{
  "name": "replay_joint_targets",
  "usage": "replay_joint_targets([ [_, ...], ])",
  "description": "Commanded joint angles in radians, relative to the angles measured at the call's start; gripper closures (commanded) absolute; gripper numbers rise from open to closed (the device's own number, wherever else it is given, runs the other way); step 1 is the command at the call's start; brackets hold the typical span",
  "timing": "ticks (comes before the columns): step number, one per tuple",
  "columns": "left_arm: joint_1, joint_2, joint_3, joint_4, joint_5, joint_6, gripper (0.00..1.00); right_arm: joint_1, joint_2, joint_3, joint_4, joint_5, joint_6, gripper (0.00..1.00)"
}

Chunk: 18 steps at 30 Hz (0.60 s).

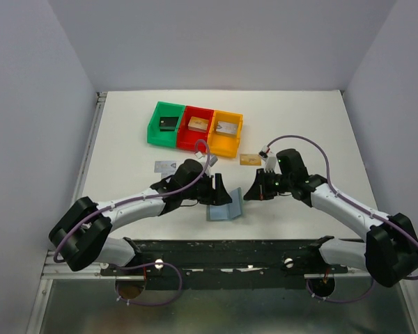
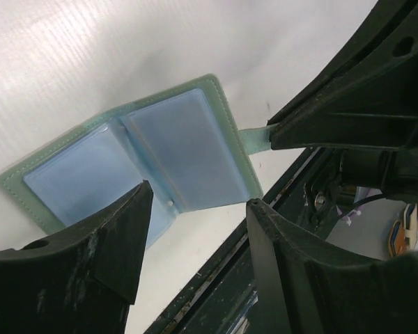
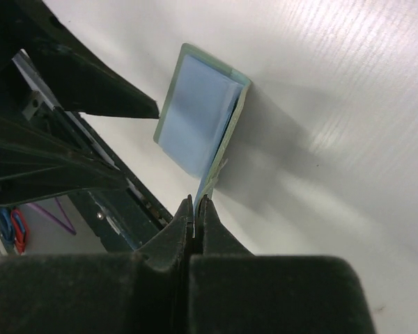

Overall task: Take the credit cards out of the card holder
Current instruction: Remove the credit card from the card holder.

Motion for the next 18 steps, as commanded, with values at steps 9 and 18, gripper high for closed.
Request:
replay_joint_targets([
  [9,-0.053,0.161,0.129,-0.041,-0.016,0.049,0.34,0.008,-0.006,0.022,-0.009,-0.086,-0.033,1.00],
  [18,-0.063,0.212,0.158,-0.057,-0.025,0.062,0.37,0.007,0.002,0.015,0.002,-0.102,-0.025,1.00],
])
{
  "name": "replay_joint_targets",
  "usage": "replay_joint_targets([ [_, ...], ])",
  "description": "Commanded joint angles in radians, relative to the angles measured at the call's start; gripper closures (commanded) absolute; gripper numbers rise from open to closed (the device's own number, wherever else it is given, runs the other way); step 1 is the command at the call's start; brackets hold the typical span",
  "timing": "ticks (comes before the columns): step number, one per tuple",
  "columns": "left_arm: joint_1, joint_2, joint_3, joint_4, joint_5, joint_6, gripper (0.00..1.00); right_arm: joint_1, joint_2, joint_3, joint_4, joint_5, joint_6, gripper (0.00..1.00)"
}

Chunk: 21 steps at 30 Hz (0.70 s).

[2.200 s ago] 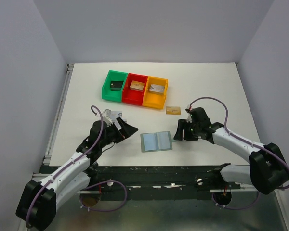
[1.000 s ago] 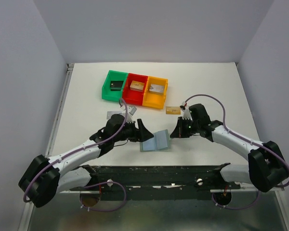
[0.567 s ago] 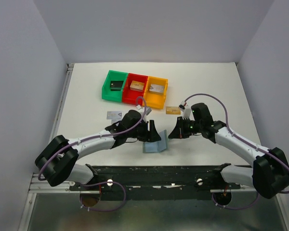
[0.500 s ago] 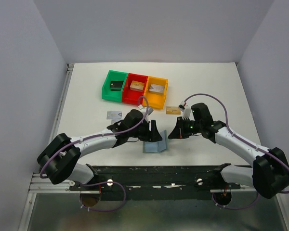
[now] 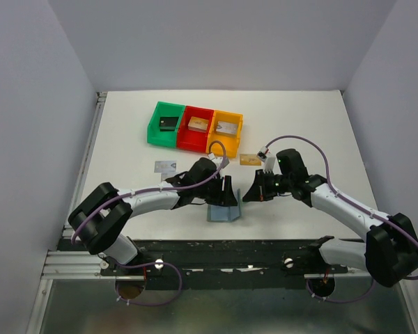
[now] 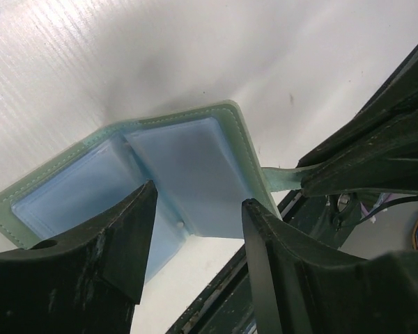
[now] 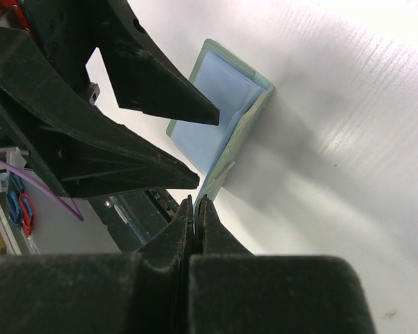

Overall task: Take the credit cards out of the card holder
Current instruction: Remove the credit card from the card holder.

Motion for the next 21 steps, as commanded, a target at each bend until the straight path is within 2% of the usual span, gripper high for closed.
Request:
replay_joint_targets([
  [1,-0.011,0.017,0.031,-0.011,-0.023,0.020,0.37,0.006,0.006,0.017,0.005,-0.036,-0.005,1.00],
  [5,-0.015,0.022,0.042,-0.011,-0.023,0.023,0.33,0.006,0.008,0.012,0.008,-0.036,-0.002,1.00],
  [13,-0.025,0.039,0.059,-0.029,-0.027,0.028,0.31,0.006,0.017,0.014,0.008,-0.036,-0.004,1.00],
  [21,-0.025,0.043,0.053,-0.038,-0.046,0.023,0.39,0.005,0.014,0.012,0.005,-0.035,-0.007,1.00],
])
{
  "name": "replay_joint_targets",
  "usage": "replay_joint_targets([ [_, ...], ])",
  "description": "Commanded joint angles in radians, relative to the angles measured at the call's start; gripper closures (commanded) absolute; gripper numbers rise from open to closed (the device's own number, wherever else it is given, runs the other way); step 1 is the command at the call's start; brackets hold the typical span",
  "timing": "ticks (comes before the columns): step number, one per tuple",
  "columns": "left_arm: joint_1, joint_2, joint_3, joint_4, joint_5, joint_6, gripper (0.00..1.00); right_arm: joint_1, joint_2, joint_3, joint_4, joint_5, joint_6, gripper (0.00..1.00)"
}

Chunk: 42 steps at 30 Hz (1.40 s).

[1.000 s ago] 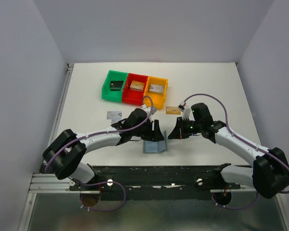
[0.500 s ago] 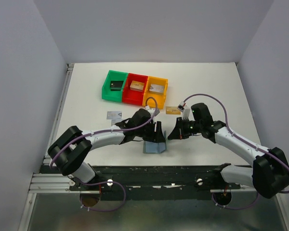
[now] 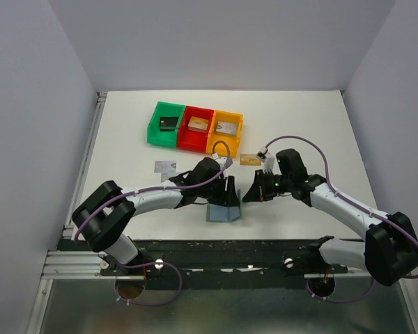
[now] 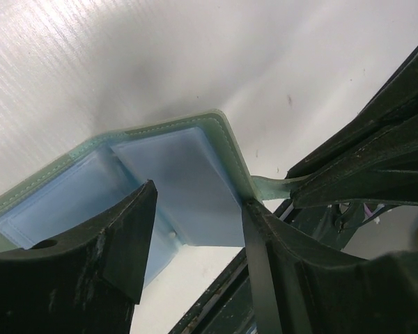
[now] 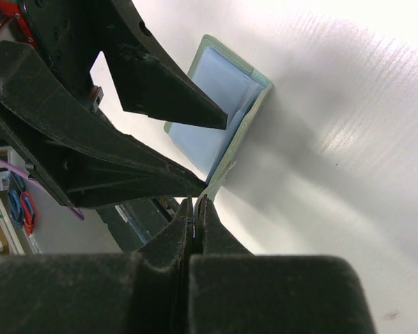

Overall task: Take the credit cards out of the card holder
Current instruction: Remove the credit card from the card holder.

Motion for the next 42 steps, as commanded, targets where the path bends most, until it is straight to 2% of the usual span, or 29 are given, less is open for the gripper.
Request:
replay_joint_targets([
  [1,-0.006,0.008,0.018,-0.026,-0.041,0.010,0.40,0.006,0.004,0.012,0.003,-0.025,-0.007,1.00],
  [8,-0.006,-0.011,0.009,-0.054,-0.090,0.008,0.41,0.006,-0.004,0.014,-0.008,-0.015,-0.016,1.00],
  [21,-0.004,-0.144,-0.047,-0.120,-0.229,0.000,0.41,0.006,-0.003,0.014,-0.023,-0.005,-0.031,1.00],
  [30,-0.002,-0.120,-0.054,-0.115,-0.210,0.009,0.41,0.005,0.005,0.012,-0.020,-0.007,-0.035,1.00],
  [42,-0.007,-0.026,0.015,-0.132,-0.143,0.045,0.39,0.006,0.008,0.012,-0.028,0.007,-0.033,1.00],
])
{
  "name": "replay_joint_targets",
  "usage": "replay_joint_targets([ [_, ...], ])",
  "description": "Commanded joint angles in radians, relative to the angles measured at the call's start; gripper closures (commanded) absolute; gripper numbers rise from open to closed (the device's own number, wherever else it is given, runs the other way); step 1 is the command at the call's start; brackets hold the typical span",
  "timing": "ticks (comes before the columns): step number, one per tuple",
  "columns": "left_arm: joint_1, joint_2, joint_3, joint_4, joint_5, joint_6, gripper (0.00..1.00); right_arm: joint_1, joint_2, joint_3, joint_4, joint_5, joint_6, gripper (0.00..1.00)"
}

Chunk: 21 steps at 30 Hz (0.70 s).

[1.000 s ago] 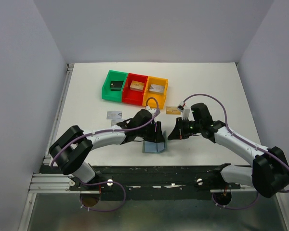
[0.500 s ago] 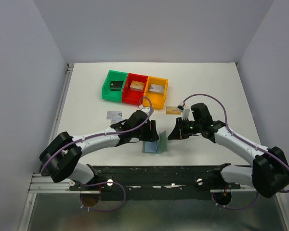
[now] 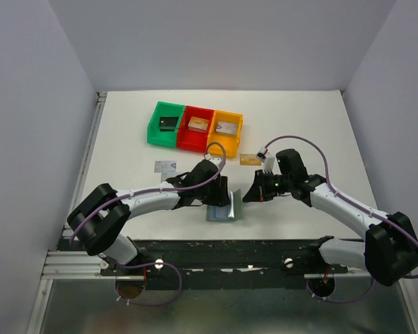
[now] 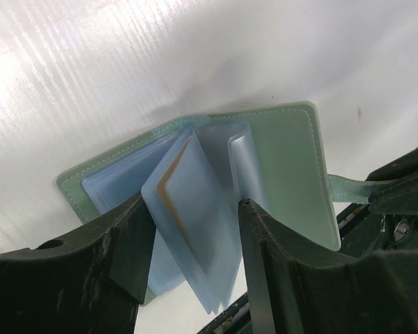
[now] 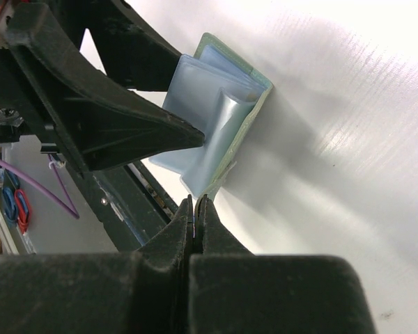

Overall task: Take the credit cards out of the card holder
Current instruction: Remove the credit card from the card holder.

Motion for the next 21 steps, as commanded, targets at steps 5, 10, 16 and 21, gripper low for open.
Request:
replay_joint_targets([
  [5,-0.012,0.048,0.049,-0.023,0.038,0.039,0.39,0.006,0.012,0.009,-0.028,0.014,-0.014,1.00],
  [10,-0.018,0.037,0.057,-0.038,0.014,0.043,0.36,0.006,0.014,0.011,-0.028,0.020,-0.014,1.00],
  [16,-0.024,-0.003,0.075,-0.052,0.004,0.089,0.31,0.006,0.020,0.000,-0.026,0.051,-0.006,1.00],
  [21,-0.079,0.108,0.204,-0.121,0.014,0.138,0.31,0.005,0.008,-0.020,-0.025,0.100,0.020,1.00],
])
